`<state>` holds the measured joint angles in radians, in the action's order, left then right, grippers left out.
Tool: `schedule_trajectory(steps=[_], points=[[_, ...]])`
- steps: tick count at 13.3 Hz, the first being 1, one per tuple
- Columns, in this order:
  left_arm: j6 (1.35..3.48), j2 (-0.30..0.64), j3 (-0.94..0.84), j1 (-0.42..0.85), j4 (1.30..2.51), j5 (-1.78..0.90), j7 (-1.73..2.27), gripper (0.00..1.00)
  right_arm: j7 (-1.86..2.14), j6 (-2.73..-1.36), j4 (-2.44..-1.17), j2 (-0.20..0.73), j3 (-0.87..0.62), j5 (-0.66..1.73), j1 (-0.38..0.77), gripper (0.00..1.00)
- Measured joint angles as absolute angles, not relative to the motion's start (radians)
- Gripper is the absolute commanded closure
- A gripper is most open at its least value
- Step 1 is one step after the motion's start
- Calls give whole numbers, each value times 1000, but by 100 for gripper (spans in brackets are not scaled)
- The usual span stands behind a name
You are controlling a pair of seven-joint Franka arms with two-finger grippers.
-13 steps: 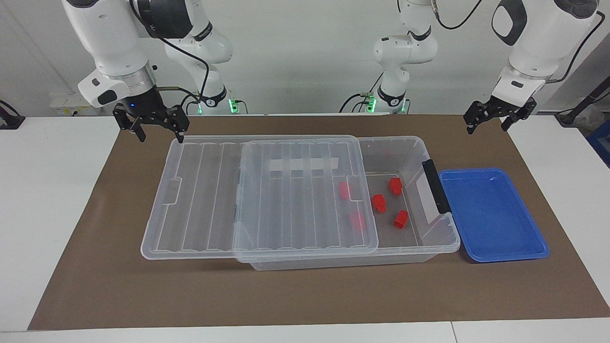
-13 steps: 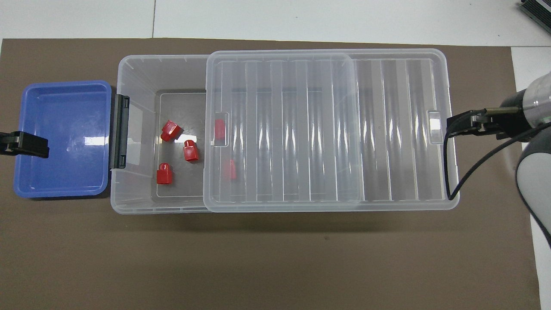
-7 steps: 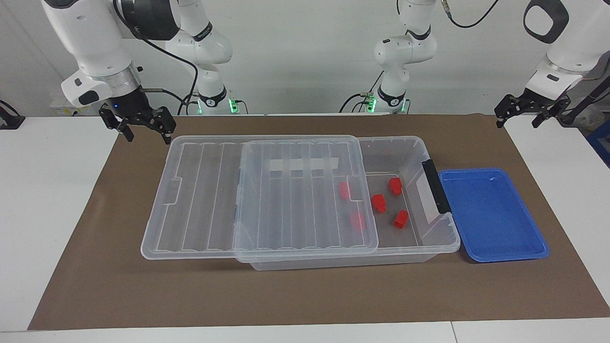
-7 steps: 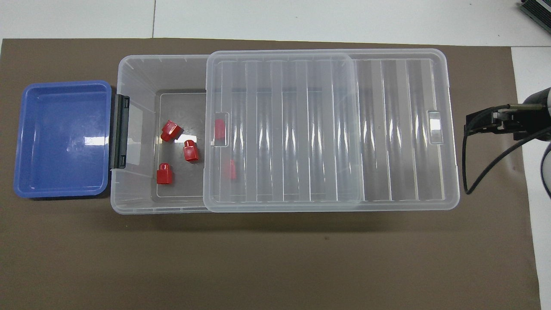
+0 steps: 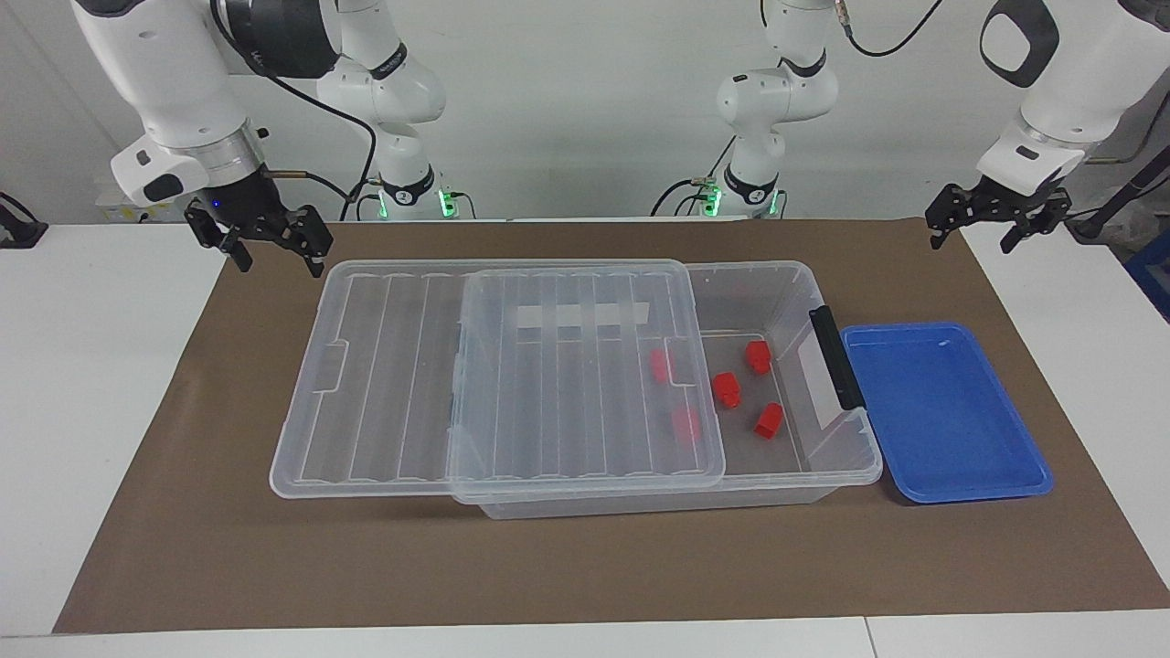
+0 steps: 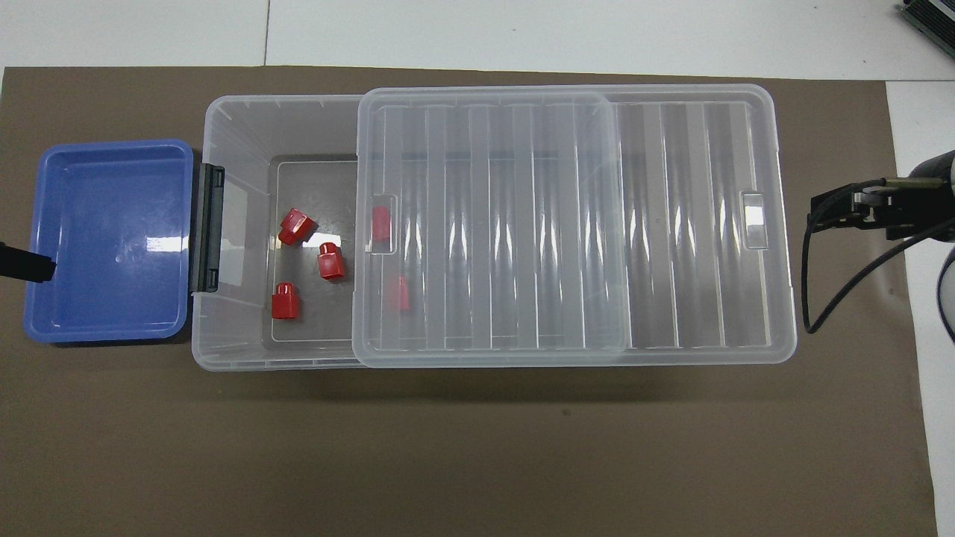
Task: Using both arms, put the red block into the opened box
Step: 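Slide the clear lid back toward the blue tray with the right gripper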
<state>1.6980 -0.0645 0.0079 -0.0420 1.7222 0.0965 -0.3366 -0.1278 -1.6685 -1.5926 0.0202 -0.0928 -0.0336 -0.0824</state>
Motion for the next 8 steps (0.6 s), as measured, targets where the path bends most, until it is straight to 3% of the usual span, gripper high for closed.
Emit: schedule_trajectory(steps=[1, 8], points=[[1745, -66, 8, -40, 1741, 97, -337, 0, -128, -1702, -1610, 18, -93, -34, -83, 100], [1915, -106, 8, -39, 1882, 97, -337, 0, -128, -2021, -1843, -6, -89, -33, -130, 100]])
